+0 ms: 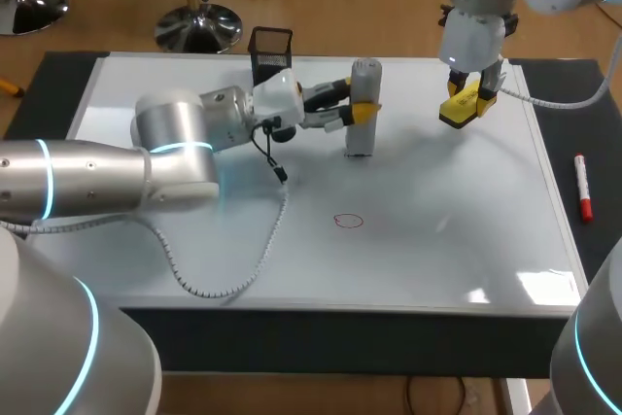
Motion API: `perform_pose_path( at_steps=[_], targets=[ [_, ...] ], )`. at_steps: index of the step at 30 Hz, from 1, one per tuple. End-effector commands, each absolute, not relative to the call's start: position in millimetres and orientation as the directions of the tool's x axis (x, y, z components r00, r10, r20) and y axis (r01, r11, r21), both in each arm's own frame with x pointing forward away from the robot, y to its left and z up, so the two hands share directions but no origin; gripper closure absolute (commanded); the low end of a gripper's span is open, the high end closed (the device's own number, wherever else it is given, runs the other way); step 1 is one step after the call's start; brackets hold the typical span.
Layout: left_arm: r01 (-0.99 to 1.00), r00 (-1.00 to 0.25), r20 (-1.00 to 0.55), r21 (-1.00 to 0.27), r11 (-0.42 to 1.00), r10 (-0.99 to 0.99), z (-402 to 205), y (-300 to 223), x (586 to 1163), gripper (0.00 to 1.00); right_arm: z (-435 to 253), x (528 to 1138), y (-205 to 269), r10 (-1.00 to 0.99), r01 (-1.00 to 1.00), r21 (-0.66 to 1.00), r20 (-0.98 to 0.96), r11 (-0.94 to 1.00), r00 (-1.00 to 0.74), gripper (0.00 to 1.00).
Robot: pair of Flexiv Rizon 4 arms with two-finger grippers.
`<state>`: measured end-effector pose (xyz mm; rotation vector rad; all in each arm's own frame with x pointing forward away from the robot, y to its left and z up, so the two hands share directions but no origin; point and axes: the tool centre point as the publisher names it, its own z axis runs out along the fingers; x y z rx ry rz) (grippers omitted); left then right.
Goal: Pick up the inspection probe, press it on each red-marked spot on the whiteboard one by one, put down the probe, pick up the eraser, and wipe off all the red marks.
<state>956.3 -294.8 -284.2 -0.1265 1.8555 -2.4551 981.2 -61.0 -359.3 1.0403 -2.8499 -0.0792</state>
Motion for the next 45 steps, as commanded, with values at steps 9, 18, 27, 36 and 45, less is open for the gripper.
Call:
perform_pose_path(
  at_steps=[9,18,27,36,45],
  targets=[
    [-0.013,-0.994,0.041,-0.965,-0.260,-0.103,-295,-290,959,1.00,-358,981,-62,-0.646,-0.641,0.083,0.082,0.763,-0.759,1.00],
    [-0.022,-0.994,0.044,-0.975,-0.221,-0.099,-300,-282,956,1.00,-358,981,-62,-0.646,-0.641,0.083,0.082,0.763,-0.759,1.00],
    [-0.029,-0.995,0.047,-0.982,-0.186,-0.093,-302,-277,953,1.00,-358,981,-62,-0.646,-0.641,0.083,0.082,0.763,-0.759,1.00],
    [-0.029,-0.995,0.046,-0.983,-0.181,-0.091,-303,-277,953,1.00,-358,981,-62,-0.646,-0.641,0.083,0.082,0.763,-0.759,1.00],
    [-0.019,-0.994,0.039,-0.981,-0.196,-0.098,-297,-279,954,1.00,-358,981,-62,-0.646,-0.641,0.083,0.082,0.763,-0.759,1.00]
  ],
)
